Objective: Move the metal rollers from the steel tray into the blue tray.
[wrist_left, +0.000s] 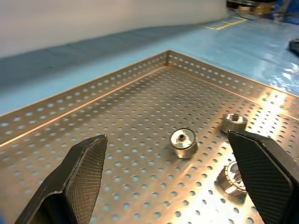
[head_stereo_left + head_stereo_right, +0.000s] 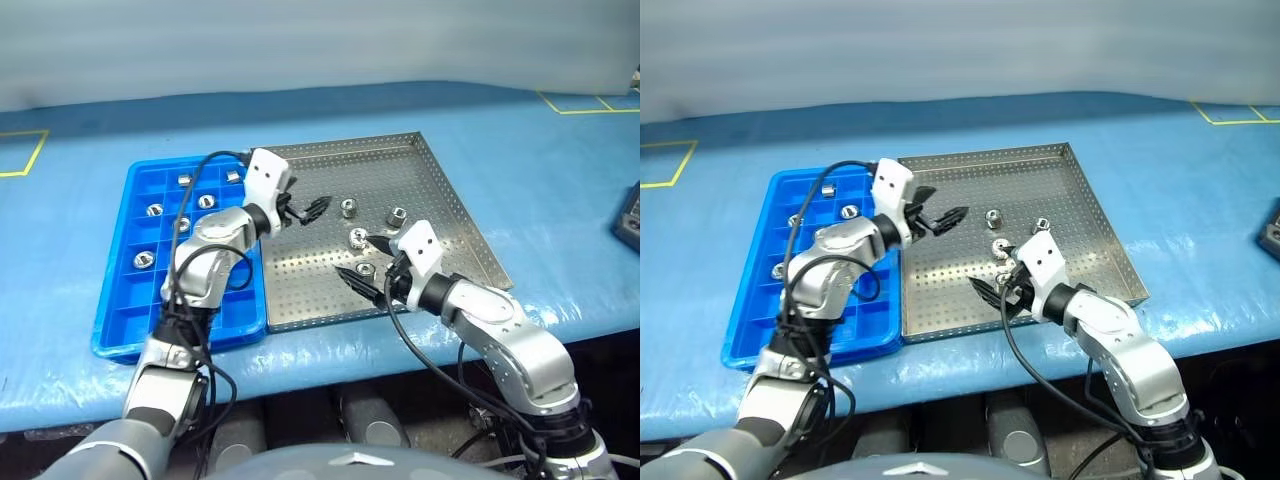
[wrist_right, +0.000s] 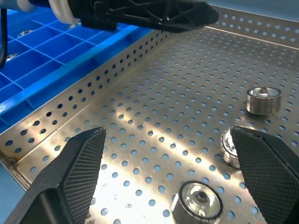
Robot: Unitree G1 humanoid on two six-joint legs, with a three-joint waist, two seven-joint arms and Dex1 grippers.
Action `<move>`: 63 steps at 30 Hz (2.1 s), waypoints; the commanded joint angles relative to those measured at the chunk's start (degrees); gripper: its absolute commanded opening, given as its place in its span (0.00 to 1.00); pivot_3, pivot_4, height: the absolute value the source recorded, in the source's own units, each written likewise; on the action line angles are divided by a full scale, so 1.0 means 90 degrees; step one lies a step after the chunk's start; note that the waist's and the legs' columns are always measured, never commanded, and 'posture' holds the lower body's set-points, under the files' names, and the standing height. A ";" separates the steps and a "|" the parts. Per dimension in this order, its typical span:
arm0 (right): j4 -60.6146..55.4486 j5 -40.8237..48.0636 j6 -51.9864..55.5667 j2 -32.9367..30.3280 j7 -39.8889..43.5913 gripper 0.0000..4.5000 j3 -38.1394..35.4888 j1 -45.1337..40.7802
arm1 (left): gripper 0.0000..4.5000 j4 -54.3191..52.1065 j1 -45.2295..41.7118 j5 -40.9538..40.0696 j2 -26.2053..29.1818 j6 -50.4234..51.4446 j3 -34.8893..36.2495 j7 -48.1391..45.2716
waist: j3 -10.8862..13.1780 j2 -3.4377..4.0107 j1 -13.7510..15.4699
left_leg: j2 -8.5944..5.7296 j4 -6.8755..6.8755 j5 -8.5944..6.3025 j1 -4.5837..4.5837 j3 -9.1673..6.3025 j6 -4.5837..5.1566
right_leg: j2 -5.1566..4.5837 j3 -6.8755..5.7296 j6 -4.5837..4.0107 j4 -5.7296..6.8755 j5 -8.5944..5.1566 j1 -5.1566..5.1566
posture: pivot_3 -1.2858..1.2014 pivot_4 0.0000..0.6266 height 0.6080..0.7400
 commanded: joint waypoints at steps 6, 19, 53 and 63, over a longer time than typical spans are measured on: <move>-0.0557 0.0103 0.0054 0.0081 -0.0324 1.00 -0.0262 0.0330 | 1.00 0.1186 -0.0498 0.0388 -0.0137 -0.0851 -0.0657 -0.0612 | 0.0000 0.0000 -0.0459 | -0.0001 0.0000 0.0000 0.0001 0.0003 0.0000 | -0.0001 0.0005 0.0002 0.0000 0.0000 0.0001 | 0.40 0.24 1.00; -0.0517 0.0091 0.0013 0.0147 -0.0402 1.00 -0.0197 0.0269 | 1.00 0.2075 -0.0587 0.1101 -0.0219 -0.1225 -0.1157 -0.0753 | 0.0000 0.0000 -0.0844 | -0.0001 -0.0008 0.0000 0.0002 0.0003 0.0000 | -0.0001 0.0009 0.0003 -0.0001 0.0000 0.0001 | 0.40 0.24 1.00; 0.0855 0.0009 -0.0482 0.0450 0.0895 1.00 0.1126 -0.1636 | 0.37 -0.2978 0.1222 0.0355 0.0826 0.0238 0.1579 0.0762 | 0.0005 0.0007 -0.0169 | 0.0003 -0.0033 0.0002 0.0020 -0.0003 0.0001 | 0.0006 0.0010 0.0002 0.0006 -0.0002 -0.0002 | 0.53 0.24 1.00; 0.1654 -0.0107 -0.0931 0.0935 0.1794 1.00 0.1957 -0.2330 | 0.37 -0.5857 0.4071 -0.0073 0.0929 0.1266 0.3064 0.1285 | 0.0007 -0.0003 0.0847 | 0.0001 -0.0032 0.0001 0.0009 -0.0007 -0.0002 | -0.0011 -0.0013 -0.0014 -0.0007 -0.0009 -0.0001 | 0.58 0.24 1.00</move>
